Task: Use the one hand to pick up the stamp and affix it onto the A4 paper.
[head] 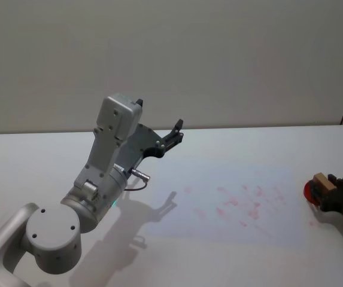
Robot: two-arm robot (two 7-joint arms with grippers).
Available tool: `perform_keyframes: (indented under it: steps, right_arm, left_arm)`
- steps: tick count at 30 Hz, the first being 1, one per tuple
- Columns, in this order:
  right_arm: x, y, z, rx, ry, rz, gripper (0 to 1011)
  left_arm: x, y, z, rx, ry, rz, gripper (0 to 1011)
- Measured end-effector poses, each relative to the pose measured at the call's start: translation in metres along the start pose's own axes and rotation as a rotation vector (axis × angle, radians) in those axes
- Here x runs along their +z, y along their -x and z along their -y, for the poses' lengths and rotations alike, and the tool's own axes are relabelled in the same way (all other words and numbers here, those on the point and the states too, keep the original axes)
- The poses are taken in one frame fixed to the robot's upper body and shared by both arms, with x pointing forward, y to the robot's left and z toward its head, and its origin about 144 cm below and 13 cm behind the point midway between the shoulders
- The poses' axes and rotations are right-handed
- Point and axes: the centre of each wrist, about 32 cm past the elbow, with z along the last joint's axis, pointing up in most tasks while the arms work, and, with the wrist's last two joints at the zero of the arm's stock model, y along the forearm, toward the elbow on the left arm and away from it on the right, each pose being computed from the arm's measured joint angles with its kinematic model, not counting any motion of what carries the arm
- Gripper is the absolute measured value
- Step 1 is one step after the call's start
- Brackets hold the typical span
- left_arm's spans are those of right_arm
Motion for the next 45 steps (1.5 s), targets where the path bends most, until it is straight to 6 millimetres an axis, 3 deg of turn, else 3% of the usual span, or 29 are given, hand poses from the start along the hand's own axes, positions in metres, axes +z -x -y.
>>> perform_keyframes:
  steps: [5,10,26,34,45]
  right_arm:
    - [0.000,0.001,0.000,0.001,0.000,0.000,331]
    - [0.000,0.001,0.000,0.003,-0.002,-0.001,223]
    - [0.016,0.010,-0.002,0.061,-0.087,-0.026,220]
    - [0.029,0.022,-0.016,0.103,-0.129,-0.029,220]
    - [0.031,0.037,-0.041,0.139,-0.124,-0.012,220]
  left_arm:
    - [0.000,0.000,0.000,0.000,0.000,0.000,1001]
    - [0.000,0.000,0.000,0.000,0.000,0.000,1001]
    - [0.000,0.000,0.000,0.000,0.000,0.000,1001]
    - [0.000,0.000,0.000,0.000,0.000,0.000,1001]
    - [0.000,0.000,0.000,0.000,0.000,0.000,1001]
